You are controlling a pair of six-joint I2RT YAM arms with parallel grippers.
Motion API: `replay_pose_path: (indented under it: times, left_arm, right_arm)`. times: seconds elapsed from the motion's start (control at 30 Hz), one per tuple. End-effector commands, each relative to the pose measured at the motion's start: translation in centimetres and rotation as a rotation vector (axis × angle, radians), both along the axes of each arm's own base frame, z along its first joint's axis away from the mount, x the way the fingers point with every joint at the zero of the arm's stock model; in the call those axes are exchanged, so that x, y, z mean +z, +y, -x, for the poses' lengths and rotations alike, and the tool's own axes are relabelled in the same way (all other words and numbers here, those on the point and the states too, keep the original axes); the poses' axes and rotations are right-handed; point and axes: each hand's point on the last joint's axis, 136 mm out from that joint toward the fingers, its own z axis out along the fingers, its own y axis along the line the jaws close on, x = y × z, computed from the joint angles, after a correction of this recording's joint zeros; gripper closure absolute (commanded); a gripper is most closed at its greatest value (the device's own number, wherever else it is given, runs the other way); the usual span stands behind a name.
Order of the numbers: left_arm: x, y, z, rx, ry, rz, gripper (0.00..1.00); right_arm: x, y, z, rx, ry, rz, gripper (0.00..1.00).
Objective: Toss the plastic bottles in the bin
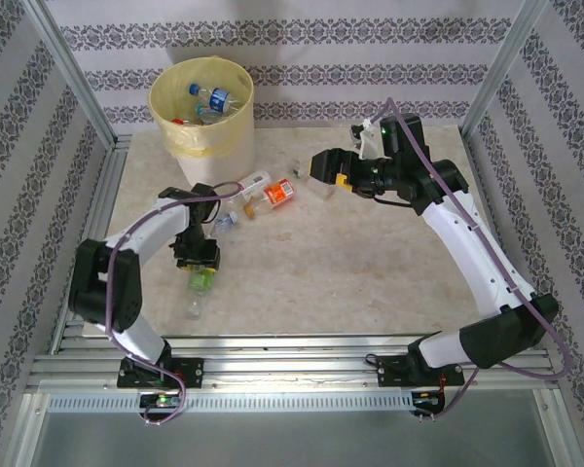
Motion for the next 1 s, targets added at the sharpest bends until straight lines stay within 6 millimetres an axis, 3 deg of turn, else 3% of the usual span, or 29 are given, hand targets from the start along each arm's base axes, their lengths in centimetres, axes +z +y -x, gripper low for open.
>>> replay_pose_path:
  times: [0.0,0.17,0.5,0.8,0.97]
  left_arm:
    - [3.5,-1.5,-0.4,0.033,-0.119,0.087,0.58]
    - [9.8,-2.5,-1.8,0.072,-0.327,0.193,0.61]
    - [30.4,-3.9,-7.4,0.077,-0.910,0.383,0.65]
    - [45.5,-2.8,-11.9,0.062,-1.416,0.374,0.71]
    - [53.7,-1.8,-12.2,0.058,-1.717,0.351,0.71]
  right_arm:
    - [0.7,-0.2,0.3,0.008,-0.023,-0.016,0.02]
    - [0.7,-0.1,0.1,0.008,-0.025,-0.020,0.02]
    - [0.7,0.2,-0.2,0.015,-0.024,-0.037,0.02]
    - [0.5,0.1,-0.2,0.016,-0.021,-0.031,0.02]
    - [0.5,-0.1,-0.3,0.012,-0.025,-0.025,0.02]
